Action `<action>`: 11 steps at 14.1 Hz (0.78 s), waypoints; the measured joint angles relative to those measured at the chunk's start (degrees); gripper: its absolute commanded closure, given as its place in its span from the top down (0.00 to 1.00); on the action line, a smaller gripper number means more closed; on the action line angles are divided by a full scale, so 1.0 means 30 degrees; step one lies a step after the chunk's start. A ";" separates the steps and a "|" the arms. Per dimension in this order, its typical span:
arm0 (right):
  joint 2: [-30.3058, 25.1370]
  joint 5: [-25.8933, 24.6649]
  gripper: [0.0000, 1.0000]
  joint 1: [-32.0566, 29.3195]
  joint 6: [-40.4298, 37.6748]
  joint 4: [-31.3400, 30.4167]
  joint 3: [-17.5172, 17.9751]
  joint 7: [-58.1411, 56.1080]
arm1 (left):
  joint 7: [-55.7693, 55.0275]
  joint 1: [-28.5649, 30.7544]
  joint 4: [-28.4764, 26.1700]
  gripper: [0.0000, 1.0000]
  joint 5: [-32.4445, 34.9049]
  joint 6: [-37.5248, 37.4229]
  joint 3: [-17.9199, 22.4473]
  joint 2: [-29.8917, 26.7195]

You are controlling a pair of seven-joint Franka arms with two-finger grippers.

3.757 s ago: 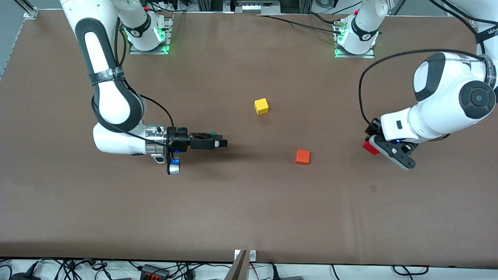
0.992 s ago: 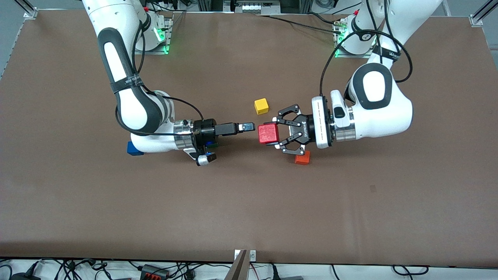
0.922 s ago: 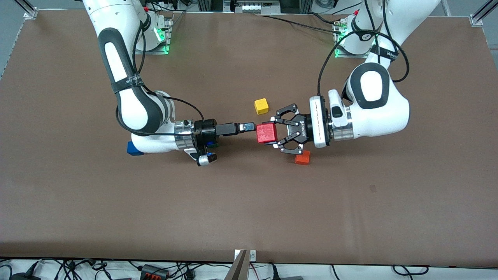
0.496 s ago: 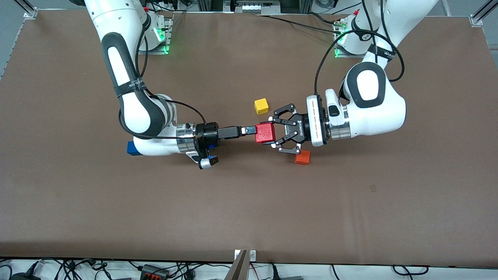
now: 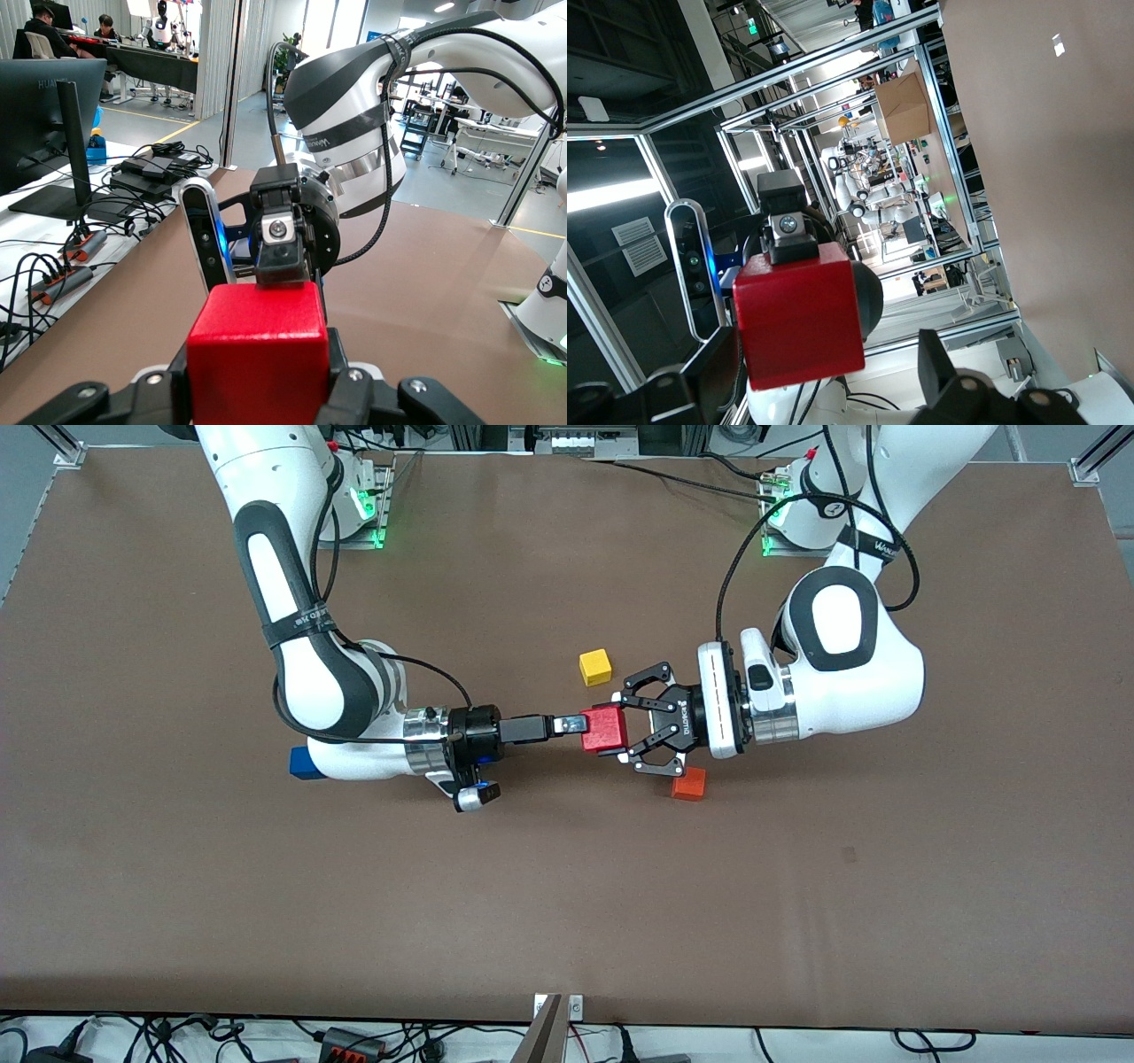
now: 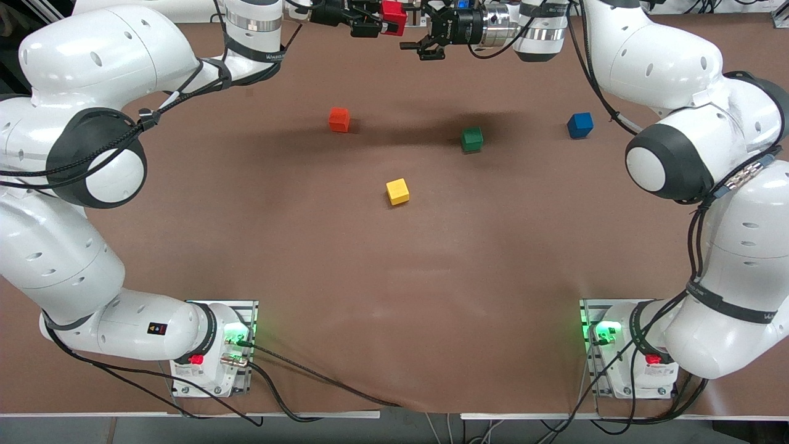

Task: Pass red block to right arm, stack on blue
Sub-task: 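Close the right gripper on the red cube held by the left gripper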

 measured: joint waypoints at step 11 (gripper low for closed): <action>0.0422 0.1016 0.66 0.0361 0.0002 0.0637 0.0007 -0.0305 | 0.0124 0.0000 0.0000 0.10 -0.0009 0.0164 -0.0028 0.0000</action>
